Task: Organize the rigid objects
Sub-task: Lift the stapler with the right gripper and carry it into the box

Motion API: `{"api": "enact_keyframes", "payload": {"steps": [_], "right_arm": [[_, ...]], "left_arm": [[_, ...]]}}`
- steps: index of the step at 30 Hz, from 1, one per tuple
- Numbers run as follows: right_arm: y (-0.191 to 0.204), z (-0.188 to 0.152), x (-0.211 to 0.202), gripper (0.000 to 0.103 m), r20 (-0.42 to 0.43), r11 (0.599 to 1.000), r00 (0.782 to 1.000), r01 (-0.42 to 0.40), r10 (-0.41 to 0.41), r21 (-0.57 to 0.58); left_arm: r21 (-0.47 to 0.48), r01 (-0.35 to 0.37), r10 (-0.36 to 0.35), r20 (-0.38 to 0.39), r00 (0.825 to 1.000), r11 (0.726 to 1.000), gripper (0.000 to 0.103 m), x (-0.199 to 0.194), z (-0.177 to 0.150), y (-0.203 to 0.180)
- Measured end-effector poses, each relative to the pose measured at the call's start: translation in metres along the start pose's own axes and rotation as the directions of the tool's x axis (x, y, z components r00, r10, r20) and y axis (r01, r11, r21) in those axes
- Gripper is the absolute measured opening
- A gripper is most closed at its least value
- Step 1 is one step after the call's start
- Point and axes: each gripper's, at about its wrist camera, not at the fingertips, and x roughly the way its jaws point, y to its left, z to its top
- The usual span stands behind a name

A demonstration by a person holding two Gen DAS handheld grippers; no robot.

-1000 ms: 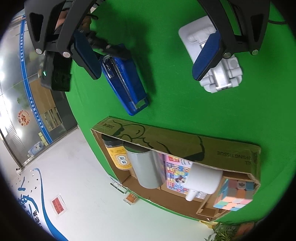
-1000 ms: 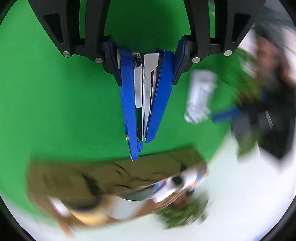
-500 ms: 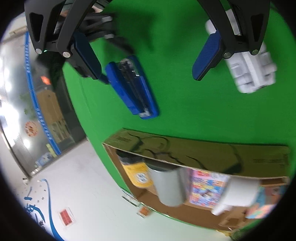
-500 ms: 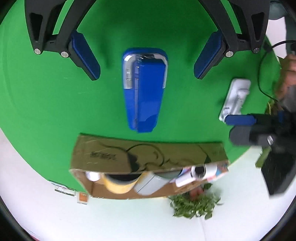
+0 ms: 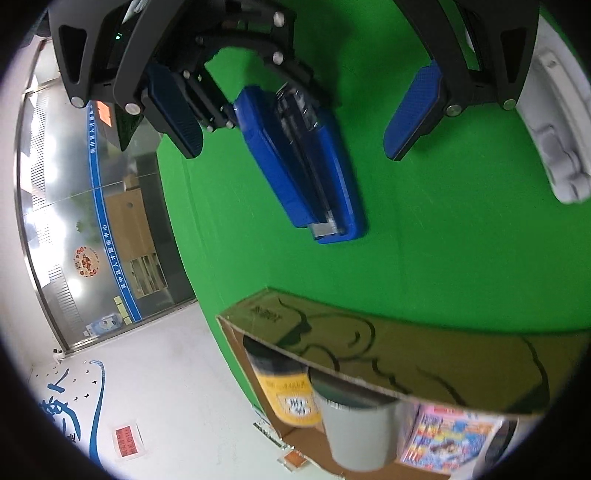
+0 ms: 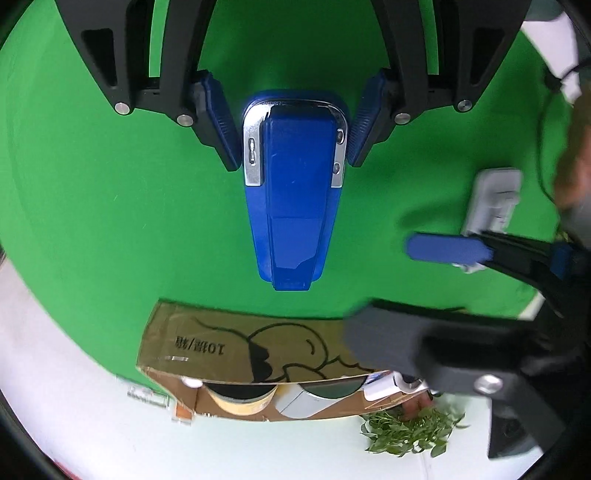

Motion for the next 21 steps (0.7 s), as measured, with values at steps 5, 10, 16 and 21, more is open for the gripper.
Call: {"api": "enact_keyframes", "payload": {"steps": [5, 10, 16, 21], "right_arm": [[0.009, -0.004, -0.003, 0.057, -0.026, 0.996, 0.997, -0.065, 0.067, 0.057], [0.010, -0.001, -0.001, 0.057, -0.033, 0.992, 0.995, -0.094, 0.097, 0.082], [0.014, -0.002, -0.001, 0.057, -0.027, 0.992, 0.994, -0.103, 0.106, 0.079], [0.015, 0.003, 0.000, 0.056, -0.017, 0.990, 0.993, -0.113, 0.115, 0.083]], "left_arm": [[-0.061, -0.012, 0.009, -0.047, 0.999, 0.998, 0.098, 0.011, -0.007, 0.008], [-0.032, -0.041, 0.039, -0.073, 0.997, 0.999, 0.089, 0.016, -0.009, 0.003], [0.009, -0.081, 0.081, -0.059, 0.995, 0.997, 0.070, 0.017, -0.015, -0.003], [0.065, -0.127, 0.129, -0.034, 0.991, 0.990, 0.066, 0.010, -0.021, -0.014]]}}
